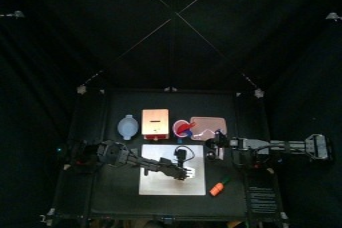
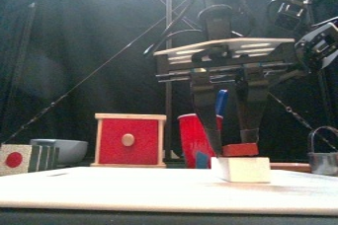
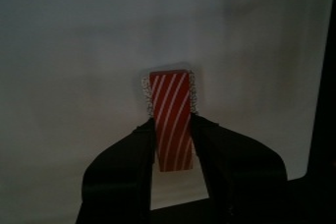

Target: Grab assembled sushi salmon

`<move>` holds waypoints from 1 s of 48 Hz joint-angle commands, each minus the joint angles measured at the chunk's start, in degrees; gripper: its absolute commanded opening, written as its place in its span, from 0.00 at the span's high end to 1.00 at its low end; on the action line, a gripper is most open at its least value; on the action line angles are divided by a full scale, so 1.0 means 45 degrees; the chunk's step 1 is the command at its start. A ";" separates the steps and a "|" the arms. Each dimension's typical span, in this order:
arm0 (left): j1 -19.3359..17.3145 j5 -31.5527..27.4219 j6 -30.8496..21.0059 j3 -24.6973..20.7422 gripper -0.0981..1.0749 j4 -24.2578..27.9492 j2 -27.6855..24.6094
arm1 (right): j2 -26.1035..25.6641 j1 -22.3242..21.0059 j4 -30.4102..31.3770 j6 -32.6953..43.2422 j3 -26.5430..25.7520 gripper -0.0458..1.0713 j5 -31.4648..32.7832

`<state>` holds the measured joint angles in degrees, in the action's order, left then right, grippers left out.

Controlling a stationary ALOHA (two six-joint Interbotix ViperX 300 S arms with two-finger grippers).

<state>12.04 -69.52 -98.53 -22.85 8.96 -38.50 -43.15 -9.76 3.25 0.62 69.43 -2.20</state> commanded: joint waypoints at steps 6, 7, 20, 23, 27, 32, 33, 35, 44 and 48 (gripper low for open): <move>-0.0059 0.0000 0.0176 -0.0117 0.36 0.0039 0.0215 | 0.0020 -0.0020 0.0000 0.0000 -0.0156 0.91 -0.0039; -0.0078 0.0000 0.0215 -0.0117 0.36 0.0078 0.0215 | 0.0020 -0.0020 0.0000 0.0000 -0.0156 0.91 -0.0039; -0.0059 0.0000 0.0586 -0.0117 0.18 0.0391 0.0410 | 0.0020 -0.0020 0.0000 0.0000 -0.0137 0.91 -0.0039; -0.0059 -0.0020 0.0605 -0.0137 0.12 0.0371 0.0469 | 0.0020 -0.0039 0.0020 0.0000 -0.0137 0.91 -0.0039; -0.0059 -0.0098 0.0586 -0.0156 0.05 0.0391 0.0488 | 0.0020 -0.0020 0.0000 0.0000 -0.0098 0.91 -0.0039; -0.0039 -0.0293 0.0684 -0.0215 0.03 0.0605 0.0664 | 0.0020 -0.0020 0.0000 0.0000 -0.0059 0.91 -0.0039; -0.0020 -0.0371 0.0742 -0.0234 0.03 0.0703 0.0762 | 0.0020 -0.0020 0.0020 0.0000 -0.0059 0.91 -0.0039; 0.0000 -0.0488 0.0937 -0.0215 0.03 0.0957 0.0937 | 0.0020 -0.0020 0.0000 0.0000 -0.0059 0.91 -0.0039; 0.0078 -0.0547 0.2852 -0.0098 0.04 0.2129 0.2109 | 0.0020 -0.0039 -0.0059 0.0020 -0.0039 0.91 0.0039; 0.0098 -0.0508 0.3906 -0.0039 0.04 0.2598 0.2520 | 0.0020 -0.0137 -0.0078 0.0020 -0.0078 0.91 0.0039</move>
<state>12.39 -71.98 -83.32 -22.50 18.81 -30.94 -43.15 -9.84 3.08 0.62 69.79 -1.85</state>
